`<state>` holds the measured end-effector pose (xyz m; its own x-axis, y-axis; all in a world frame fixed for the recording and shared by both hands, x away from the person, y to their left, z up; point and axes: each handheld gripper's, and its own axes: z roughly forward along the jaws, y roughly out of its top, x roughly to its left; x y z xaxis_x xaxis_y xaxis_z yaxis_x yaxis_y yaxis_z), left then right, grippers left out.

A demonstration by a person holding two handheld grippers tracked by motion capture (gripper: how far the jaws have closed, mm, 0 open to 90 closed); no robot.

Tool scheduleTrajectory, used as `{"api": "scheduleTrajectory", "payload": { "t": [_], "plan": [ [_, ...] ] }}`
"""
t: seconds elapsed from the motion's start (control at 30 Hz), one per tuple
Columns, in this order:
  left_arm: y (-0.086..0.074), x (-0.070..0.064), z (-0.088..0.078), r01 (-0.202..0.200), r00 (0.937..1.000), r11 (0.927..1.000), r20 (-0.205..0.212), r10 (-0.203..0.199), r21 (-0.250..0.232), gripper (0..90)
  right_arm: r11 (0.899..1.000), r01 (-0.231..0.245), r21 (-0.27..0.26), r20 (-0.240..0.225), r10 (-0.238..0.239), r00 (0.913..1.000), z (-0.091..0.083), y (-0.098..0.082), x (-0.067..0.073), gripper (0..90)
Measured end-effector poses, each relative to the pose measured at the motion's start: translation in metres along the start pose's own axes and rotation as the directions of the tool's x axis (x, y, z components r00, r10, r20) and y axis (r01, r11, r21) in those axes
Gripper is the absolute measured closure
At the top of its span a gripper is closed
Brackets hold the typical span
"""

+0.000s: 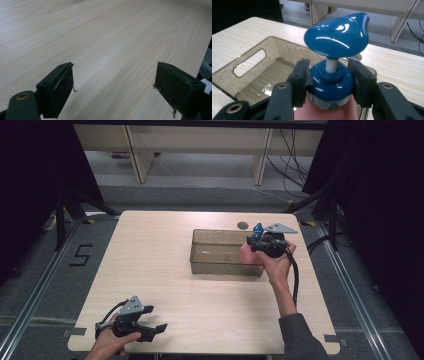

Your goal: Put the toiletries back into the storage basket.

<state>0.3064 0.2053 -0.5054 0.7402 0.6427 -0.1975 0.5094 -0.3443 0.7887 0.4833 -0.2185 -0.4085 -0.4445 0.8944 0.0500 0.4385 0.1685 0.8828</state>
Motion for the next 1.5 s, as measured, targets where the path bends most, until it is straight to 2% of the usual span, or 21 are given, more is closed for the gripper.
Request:
{"api": "scheduleTrajectory", "payload": {
  "t": [0.13,0.17,0.3,0.33,0.37,0.4,0.47,0.53,0.63,0.77,0.8,0.87,1.0,1.13,1.17,1.23,1.27,1.33,1.37,1.4,1.5],
  "plan": [
    [0.000,0.000,0.000,-0.005,1.0000,1.0000,-0.001,0.005,0.005,14.9,1.000,0.021,-0.005,-0.002,-0.021,0.9998,0.001,-0.001,-0.002,53.2],
    [0.000,0.000,-0.001,-0.003,1.0000,1.0000,-0.001,0.003,0.004,14.9,1.000,-0.001,0.009,0.010,0.001,1.0000,0.000,-0.002,-0.001,53.1],
    [0.000,0.000,0.000,-0.003,1.0000,1.0000,-0.002,0.003,0.003,14.9,1.000,-0.003,0.013,-0.005,0.003,1.0000,0.000,-0.005,-0.003,53.1],
    [0.000,0.000,0.000,-0.004,1.0000,1.0000,-0.001,0.004,0.004,14.9,1.000,0.028,0.014,0.016,-0.028,0.9995,0.000,-0.007,-0.004,53.2],
    [0.000,0.000,0.000,-0.004,1.0000,1.0000,-0.001,0.004,0.004,14.9,1.000,0.028,0.014,0.016,-0.028,0.9995,0.000,-0.007,-0.004,53.2],
    [0.000,0.000,0.000,-0.005,1.0000,1.0000,-0.001,0.005,0.004,14.9,1.000,0.000,0.024,0.010,0.000,0.9999,0.000,-0.008,-0.002,53.1],
    [0.000,0.000,-0.001,-0.004,1.0000,1.0000,-0.002,0.004,0.004,14.9,0.999,0.023,0.024,0.012,-0.023,0.9997,0.000,-0.008,-0.004,53.1],
    [0.000,0.000,-0.001,-0.003,1.0000,1.0000,-0.002,0.003,0.003,14.9,1.000,0.013,0.024,-0.002,-0.013,0.9999,0.001,-0.009,-0.004,53.2],
    [0.000,0.000,-0.001,-0.003,1.0000,1.0000,-0.002,0.003,0.003,14.9,1.000,-0.006,0.026,0.012,0.005,0.9999,0.001,-0.010,-0.002,53.1],
    [0.000,0.000,-0.001,-0.003,1.0000,1.0000,-0.002,0.003,0.003,14.9,0.999,0.005,0.035,-0.003,-0.005,1.0000,0.002,-0.011,-0.004,53.1],
    [0.000,0.000,-0.001,-0.003,1.0000,1.0000,-0.002,0.003,0.003,14.9,0.999,0.011,0.039,0.008,-0.011,0.9999,0.002,-0.012,-0.004,53.1],
    [0.000,0.000,-0.001,-0.003,1.0000,1.0000,-0.002,0.003,0.003,14.9,0.999,-0.009,0.041,0.006,0.008,0.9999,0.002,-0.013,-0.003,53.1],
    [0.000,0.000,-0.001,-0.004,1.0000,1.0000,-0.002,0.004,0.003,14.9,0.999,0.003,0.050,0.008,-0.003,1.0000,0.003,-0.014,-0.004,53.1],
    [0.000,0.000,0.000,-0.004,1.0000,1.0000,-0.001,0.004,0.003,14.9,0.999,-0.016,0.043,0.003,0.016,0.9999,0.006,-0.018,-0.004,53.1],
    [0.000,0.000,0.000,0.001,1.0000,1.0000,-0.001,-0.001,-0.001,14.9,0.999,0.000,0.049,0.015,-0.001,0.9999,0.005,-0.017,-0.004,53.1],
    [0.000,0.000,-0.001,-0.002,1.0000,1.0000,-0.002,0.002,0.003,14.9,0.999,0.010,0.042,0.004,-0.010,0.9999,0.006,-0.018,-0.004,52.9],
    [0.000,0.000,-0.001,-0.003,1.0000,1.0000,-0.001,0.003,0.003,14.9,0.999,0.014,0.029,0.028,-0.015,0.9995,0.006,-0.019,-0.003,52.9],
    [0.000,0.000,-0.001,-0.004,1.0000,1.0000,-0.001,0.004,0.003,14.9,0.999,0.022,0.044,0.022,-0.023,0.9995,0.006,-0.018,-0.003,52.3],
    [0.000,0.000,-0.001,-0.005,1.0000,1.0000,-0.002,0.005,0.004,14.9,0.999,-0.013,0.051,0.021,0.012,0.9997,0.006,-0.019,-0.001,50.3],
    [0.000,0.000,0.000,-0.005,1.0000,1.0000,-0.002,0.005,0.001,14.9,0.998,-0.054,0.043,0.024,0.053,0.9983,0.007,-0.019,0.000,42.8],
    [0.000,-0.001,0.000,-0.005,1.0000,1.0000,0.000,0.005,0.002,14.9,0.998,-0.053,0.035,0.021,0.053,0.9984,0.006,-0.018,-0.003,31.9]
  ]
}}
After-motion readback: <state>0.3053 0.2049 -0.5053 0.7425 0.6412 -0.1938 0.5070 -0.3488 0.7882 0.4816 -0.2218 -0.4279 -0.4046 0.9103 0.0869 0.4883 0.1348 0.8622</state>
